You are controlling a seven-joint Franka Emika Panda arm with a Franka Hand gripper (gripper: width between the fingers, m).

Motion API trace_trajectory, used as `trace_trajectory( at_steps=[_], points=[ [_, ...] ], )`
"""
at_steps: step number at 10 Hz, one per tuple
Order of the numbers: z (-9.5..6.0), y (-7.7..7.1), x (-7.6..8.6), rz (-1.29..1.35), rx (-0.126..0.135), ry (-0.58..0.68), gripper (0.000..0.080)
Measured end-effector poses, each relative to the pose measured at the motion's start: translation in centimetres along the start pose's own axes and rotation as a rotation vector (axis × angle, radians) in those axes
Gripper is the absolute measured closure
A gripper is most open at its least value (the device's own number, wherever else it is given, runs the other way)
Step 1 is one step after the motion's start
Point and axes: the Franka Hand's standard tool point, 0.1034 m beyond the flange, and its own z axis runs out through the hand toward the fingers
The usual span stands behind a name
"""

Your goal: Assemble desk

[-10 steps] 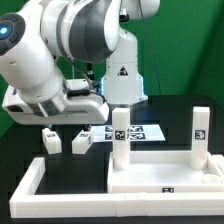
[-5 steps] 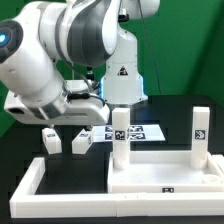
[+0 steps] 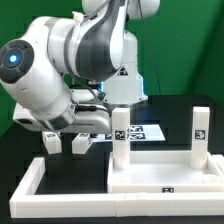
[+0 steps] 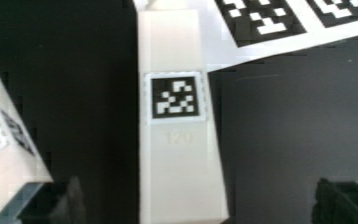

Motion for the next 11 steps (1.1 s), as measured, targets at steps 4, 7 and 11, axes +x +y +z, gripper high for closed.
trace_trajectory(
  at_steps=[4, 7, 11],
  points=[
    [0.6, -0.3, 0.1, 0.013, -0.005, -0.011, 0.0150],
    [0.7, -0.3, 0.1, 0.015, -0.003, -0.012, 0.0150],
    [2.6, -0.1, 0.2, 0.056, -0.010, -0.027, 0.0150]
  ],
)
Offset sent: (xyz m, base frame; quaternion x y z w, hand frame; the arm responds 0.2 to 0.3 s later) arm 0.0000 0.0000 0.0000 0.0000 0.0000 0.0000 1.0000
